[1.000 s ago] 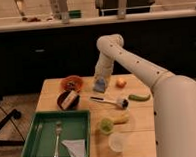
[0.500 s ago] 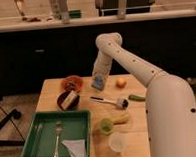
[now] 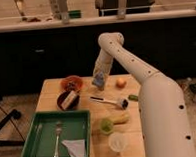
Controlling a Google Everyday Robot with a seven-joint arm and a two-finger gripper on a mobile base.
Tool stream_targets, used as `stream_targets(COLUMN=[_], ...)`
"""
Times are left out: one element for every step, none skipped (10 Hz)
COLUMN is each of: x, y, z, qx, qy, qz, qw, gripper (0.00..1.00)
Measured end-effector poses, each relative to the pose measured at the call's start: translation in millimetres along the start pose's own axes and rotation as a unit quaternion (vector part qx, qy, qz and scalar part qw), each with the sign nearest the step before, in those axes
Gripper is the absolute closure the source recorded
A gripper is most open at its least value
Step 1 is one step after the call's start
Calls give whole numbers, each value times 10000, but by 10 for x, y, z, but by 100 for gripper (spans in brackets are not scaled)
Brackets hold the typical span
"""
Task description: Place sponge in metal cup
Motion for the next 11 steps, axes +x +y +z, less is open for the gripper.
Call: stream_targets(x=[22,62,90,120,136,163,184,196,208,222,241], y=[-14,-27,-43,-78,-93,-109,-113,-117,-124,-121,-111], z=[1,5,11,26,40,55,70,85,100,113,125], qx=[19,41,51,64,62,62,57,55,61,71,82], qy=[4,14,20,36,48,76,89,92,93,89,80], qz=[16,45,65,96,145,219,269,303,333,364,398], qw=[10000,10000,10000,9999,9999,9997,9996,9995,9994,9993,9991], gripper=[100,100,100,100,100,100,100,100,100,100,100])
